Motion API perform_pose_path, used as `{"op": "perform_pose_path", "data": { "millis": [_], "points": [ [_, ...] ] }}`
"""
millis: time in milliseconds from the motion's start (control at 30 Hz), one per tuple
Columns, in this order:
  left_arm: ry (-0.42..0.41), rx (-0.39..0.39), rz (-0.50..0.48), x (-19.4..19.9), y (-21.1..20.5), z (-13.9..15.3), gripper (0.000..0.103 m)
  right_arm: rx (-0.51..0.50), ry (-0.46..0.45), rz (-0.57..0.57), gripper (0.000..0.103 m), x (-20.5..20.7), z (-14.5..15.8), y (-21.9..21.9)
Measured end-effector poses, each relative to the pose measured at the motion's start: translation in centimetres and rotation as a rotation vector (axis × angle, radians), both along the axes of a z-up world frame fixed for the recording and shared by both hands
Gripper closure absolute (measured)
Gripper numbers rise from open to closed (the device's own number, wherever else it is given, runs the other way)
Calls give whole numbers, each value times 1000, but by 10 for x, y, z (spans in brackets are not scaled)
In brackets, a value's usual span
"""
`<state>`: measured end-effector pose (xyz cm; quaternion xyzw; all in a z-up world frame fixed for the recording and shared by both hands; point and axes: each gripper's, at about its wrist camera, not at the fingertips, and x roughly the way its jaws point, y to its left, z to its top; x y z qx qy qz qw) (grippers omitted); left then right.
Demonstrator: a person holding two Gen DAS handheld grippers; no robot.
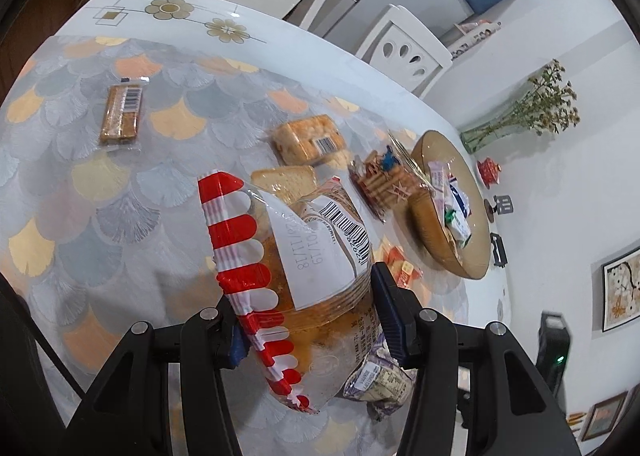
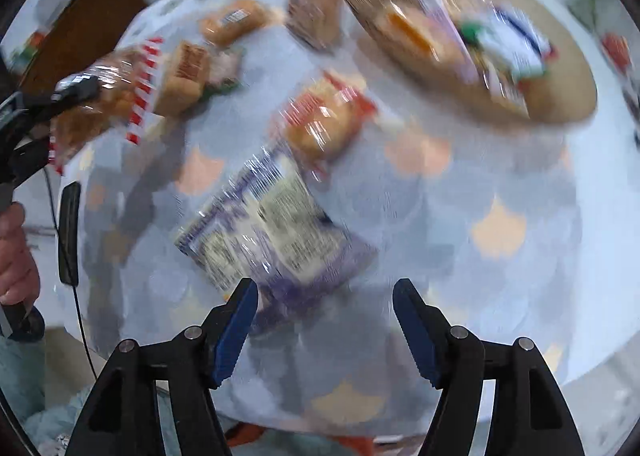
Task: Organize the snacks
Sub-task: 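Lift both bags over the amber bowl and open both grippers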
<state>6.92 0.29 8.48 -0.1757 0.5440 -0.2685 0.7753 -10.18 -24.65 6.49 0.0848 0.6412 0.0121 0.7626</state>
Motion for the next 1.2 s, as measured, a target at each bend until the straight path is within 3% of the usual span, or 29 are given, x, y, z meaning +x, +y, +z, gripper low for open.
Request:
{"op": "perform_pose_path", "data": {
  "millis": [67, 200, 300, 500, 633, 700, 800, 933, 1067, 1200],
  "points": [
    [1, -1, -4, -3, -2, 0, 53, 19, -42, 57, 18, 7, 5, 7],
    [-7, -1, -4, -8, -2, 5, 53, 14, -71, 207, 17, 22, 3, 27],
    [-11, -6, 1, -12, 0, 8, 53, -47, -25, 322, 17, 26, -15, 41],
    [-19, 5, 16, -21, -1, 11, 53, -110, 5, 426, 13, 28, -46, 57],
    [-14, 8, 27, -26, -7, 10, 53, -95, -23, 405, 17, 33, -51, 60],
    [-16, 10, 27, -27, -12, 12, 53, -77, -32, 395, 30, 34, -49, 55],
    [-24, 11, 22, -27, -22, 17, 53, -61, -44, 389, 41, 33, -41, 49],
    [-41, 3, 20, -23, -37, 28, 53, 16, -41, 340, 42, 28, -24, 25],
    [-55, -16, 8, -17, -56, 39, 53, 55, -95, 288, 42, 26, 7, 0],
    [-80, -20, -26, -7, -86, 51, 53, 41, -154, 217, 42, 23, 38, -29]
  ]
}}
